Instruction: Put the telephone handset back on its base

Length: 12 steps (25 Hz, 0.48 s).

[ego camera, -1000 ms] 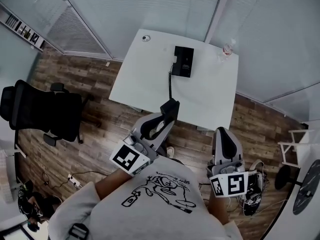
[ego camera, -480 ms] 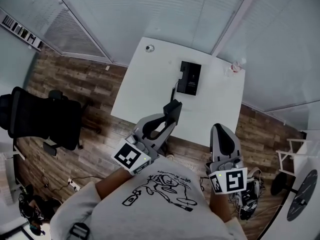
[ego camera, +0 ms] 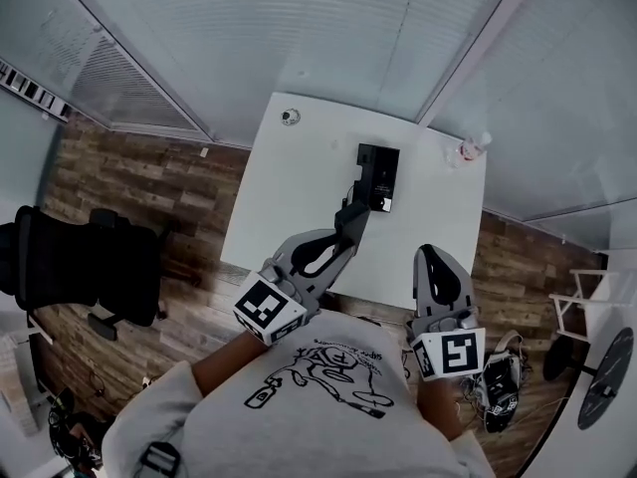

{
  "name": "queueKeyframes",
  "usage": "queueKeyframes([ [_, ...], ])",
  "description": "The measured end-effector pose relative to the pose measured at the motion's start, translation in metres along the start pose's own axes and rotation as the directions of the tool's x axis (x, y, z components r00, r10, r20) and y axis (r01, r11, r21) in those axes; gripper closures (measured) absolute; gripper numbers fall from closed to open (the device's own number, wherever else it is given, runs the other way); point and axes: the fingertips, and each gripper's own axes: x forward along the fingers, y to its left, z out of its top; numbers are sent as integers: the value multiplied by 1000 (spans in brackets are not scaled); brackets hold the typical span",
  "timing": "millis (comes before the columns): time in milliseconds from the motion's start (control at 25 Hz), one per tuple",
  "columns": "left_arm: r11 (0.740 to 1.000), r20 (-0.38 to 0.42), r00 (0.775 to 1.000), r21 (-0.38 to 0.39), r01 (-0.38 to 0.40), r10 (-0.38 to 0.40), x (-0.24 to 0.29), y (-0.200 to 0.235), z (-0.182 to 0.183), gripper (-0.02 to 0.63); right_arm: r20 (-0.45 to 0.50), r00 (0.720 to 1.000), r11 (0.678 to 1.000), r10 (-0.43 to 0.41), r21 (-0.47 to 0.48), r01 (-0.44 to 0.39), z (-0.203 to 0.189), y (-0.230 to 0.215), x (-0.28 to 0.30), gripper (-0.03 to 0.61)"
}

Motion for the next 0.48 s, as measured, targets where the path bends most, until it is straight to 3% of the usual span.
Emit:
queueKeyframes([
  [480,993,-44,995,-80,86,-90,30,32,-15,540,-119,993,1000,0,14,1,-50,5,36,568],
])
